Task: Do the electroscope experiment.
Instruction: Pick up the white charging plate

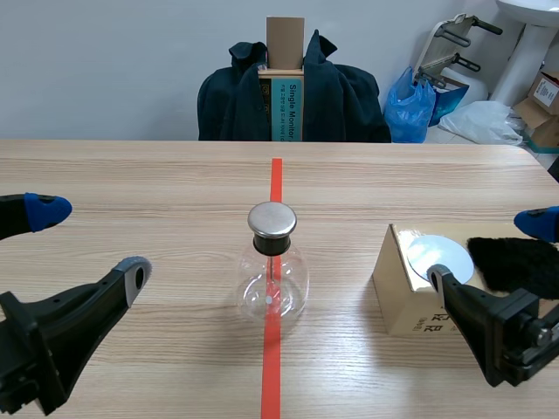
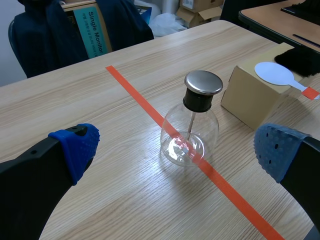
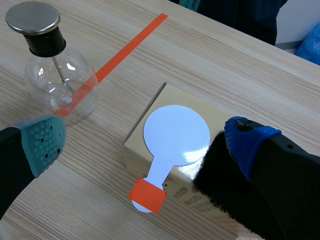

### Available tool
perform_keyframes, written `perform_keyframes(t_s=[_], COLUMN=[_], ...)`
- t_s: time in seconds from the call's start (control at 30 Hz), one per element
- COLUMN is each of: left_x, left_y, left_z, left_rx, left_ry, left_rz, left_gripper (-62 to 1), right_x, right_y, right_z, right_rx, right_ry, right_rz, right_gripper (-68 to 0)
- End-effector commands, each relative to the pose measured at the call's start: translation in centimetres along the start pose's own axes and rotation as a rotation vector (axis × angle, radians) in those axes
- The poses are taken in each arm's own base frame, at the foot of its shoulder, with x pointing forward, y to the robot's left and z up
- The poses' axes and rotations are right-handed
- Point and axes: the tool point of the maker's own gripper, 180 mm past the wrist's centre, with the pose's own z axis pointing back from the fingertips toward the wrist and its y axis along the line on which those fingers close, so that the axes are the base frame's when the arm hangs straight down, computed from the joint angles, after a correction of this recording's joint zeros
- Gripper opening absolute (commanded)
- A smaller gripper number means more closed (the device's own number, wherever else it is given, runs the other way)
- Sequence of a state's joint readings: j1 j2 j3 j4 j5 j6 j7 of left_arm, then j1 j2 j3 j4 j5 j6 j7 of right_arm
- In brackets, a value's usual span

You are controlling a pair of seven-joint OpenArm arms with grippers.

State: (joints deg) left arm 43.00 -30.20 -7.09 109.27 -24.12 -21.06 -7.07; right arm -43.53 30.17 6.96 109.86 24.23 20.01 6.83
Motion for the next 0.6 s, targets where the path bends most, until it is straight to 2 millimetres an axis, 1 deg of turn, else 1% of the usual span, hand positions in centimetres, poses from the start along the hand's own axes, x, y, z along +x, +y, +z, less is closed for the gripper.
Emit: perform_keyframes(t_s=[0.0,0.47,0.57], left_x=[0.96,0.92,0.92], left_y=[-0.35,-0.37,-0.37], left_z=[-0.13,-0.14,-0.14], left_rx=[-0.013,-0.014,-0.014], left_ry=[-0.032,-0.030,-0.030], left_rz=[0.000,-0.003,-0.003], left_gripper=[1.4,1.4,1.4], right_x=[0.93,0.94,0.49], right_y=[0.12,0.03,-0.01], right_z=[-0.13,-0.14,-0.11], right_rx=[0.017,0.012,0.013], right_ry=[-0.034,-0.034,-0.009], right_rz=[0.006,0.006,0.067], right_gripper=[0.4,0.4,0.4])
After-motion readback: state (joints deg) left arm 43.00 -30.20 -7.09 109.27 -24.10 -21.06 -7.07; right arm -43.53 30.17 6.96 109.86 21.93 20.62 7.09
